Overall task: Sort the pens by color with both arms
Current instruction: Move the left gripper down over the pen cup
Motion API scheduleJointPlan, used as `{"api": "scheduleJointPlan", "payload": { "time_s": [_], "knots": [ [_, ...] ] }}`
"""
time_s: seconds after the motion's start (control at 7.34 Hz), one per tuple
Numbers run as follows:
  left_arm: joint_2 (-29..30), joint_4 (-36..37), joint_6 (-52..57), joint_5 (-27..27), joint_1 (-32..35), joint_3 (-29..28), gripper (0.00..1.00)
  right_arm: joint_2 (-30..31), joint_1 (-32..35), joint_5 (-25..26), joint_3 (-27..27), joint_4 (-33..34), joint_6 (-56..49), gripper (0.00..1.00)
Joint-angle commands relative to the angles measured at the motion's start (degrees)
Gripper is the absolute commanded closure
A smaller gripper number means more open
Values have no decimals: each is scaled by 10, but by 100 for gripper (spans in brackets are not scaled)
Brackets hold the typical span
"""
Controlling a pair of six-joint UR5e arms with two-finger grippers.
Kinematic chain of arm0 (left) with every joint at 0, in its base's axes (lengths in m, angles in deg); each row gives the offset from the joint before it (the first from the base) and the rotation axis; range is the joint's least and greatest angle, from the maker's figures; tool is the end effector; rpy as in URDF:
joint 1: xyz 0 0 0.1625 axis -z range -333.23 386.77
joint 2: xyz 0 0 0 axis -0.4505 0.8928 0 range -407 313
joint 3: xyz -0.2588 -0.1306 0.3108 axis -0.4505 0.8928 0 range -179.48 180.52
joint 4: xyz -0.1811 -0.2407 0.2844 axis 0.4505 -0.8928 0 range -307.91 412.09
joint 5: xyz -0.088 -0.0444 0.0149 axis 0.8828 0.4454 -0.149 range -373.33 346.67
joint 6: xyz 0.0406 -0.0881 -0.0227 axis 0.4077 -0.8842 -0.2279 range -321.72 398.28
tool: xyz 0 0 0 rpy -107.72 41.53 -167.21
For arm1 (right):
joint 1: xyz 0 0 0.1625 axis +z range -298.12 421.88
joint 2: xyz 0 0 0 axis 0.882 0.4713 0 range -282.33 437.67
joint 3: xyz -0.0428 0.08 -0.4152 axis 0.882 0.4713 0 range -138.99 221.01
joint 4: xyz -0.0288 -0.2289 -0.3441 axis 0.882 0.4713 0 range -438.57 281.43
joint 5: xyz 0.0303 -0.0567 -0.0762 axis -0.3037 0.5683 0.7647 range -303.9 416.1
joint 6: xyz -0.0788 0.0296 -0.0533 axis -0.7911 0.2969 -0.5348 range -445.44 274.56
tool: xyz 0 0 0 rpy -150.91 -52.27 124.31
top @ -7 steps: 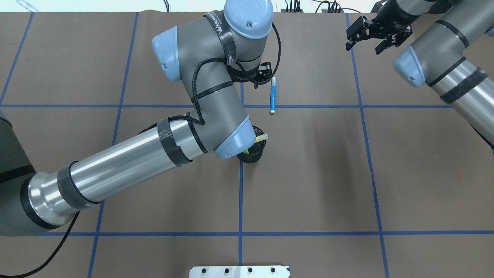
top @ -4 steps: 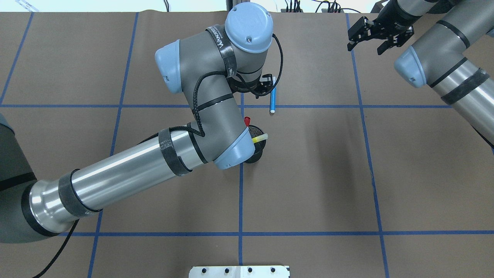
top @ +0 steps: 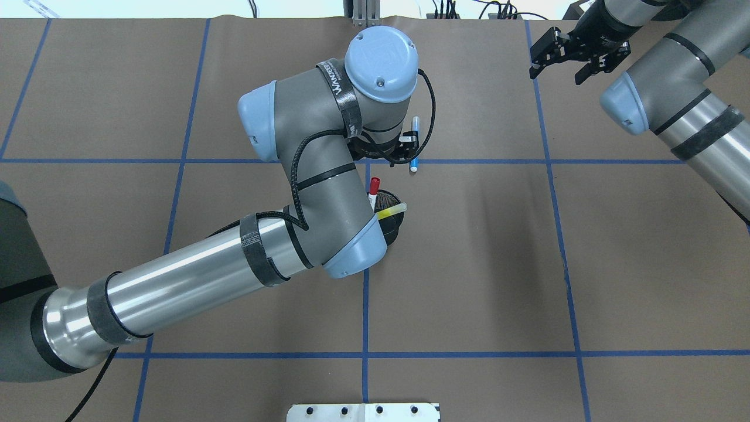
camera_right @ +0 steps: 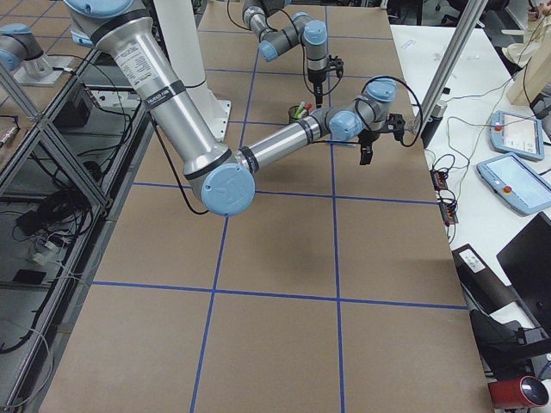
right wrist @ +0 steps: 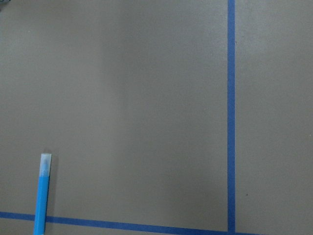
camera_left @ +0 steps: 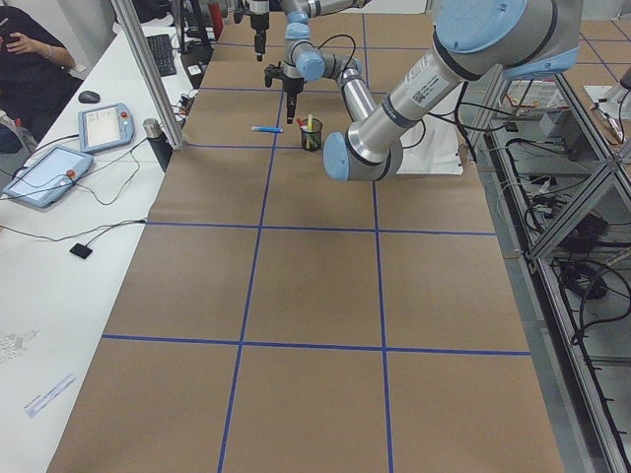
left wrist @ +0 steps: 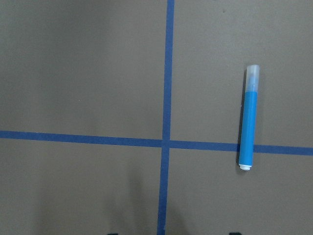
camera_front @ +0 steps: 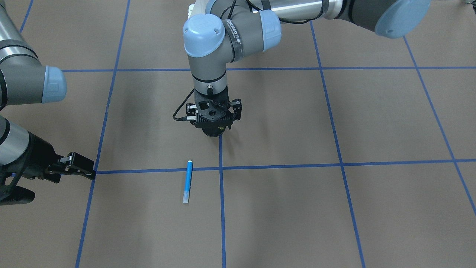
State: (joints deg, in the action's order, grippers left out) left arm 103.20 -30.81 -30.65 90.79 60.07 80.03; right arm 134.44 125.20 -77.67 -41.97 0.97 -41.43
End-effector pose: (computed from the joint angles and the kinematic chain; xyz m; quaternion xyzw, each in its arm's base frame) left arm 0.5764 -0.5090 0.0782 0.0629 0.3730 -0.0541 0.9241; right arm -0.2603 -0.6613 0.3428 0.0335 -0.4575 0.0168 0.8884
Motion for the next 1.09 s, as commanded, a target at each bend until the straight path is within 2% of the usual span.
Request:
{"api": "scheduleJointPlan", "payload": {
  "time_s": [0.0, 0.41, 0.95],
  "knots": [
    [-12, 2, -2, 0, -6, 13, 34, 0, 1, 0, -1, 0, 0, 1],
    [-2, -1, -64, -1, -15, 12, 37, 1, 1, 0, -2, 0, 0, 1],
    [-3, -3, -71, -3, -27, 5, 41, 2, 1, 1, -2, -1, 0, 1]
  ]
}}
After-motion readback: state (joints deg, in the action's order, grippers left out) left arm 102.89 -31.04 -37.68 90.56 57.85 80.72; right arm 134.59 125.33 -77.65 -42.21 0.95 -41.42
